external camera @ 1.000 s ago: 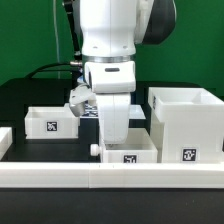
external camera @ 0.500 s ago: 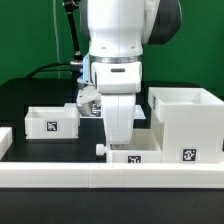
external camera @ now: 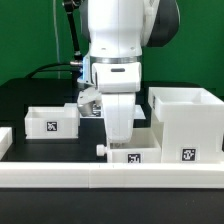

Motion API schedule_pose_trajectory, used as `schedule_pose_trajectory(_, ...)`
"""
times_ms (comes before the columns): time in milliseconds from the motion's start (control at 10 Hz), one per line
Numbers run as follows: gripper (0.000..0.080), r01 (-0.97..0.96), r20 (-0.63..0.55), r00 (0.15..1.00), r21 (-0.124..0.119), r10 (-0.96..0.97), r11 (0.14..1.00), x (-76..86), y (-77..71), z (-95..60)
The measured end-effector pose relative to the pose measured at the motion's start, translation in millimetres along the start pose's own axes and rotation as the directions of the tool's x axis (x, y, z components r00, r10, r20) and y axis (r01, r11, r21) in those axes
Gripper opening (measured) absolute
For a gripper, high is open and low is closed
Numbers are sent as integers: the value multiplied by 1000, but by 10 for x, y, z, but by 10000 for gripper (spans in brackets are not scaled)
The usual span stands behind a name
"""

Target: Assemble drawer

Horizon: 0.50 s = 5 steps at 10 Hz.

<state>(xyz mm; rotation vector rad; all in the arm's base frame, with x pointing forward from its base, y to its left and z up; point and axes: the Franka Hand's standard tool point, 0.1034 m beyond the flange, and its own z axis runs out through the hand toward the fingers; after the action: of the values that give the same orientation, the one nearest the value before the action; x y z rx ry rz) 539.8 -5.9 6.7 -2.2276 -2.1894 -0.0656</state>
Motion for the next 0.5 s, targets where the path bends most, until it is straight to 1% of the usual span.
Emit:
schedule_pose_trajectory(200, 42, -2, 0, 1000, -4, 2, 1000, 4, 6, 0)
schedule_pose_trajectory(300, 42, -3, -2, 1000, -21, 3, 1000, 4, 24, 0)
schedule_pose_trajectory(500, 42, -2, -2, 1000, -21, 2, 1000, 4, 27, -2)
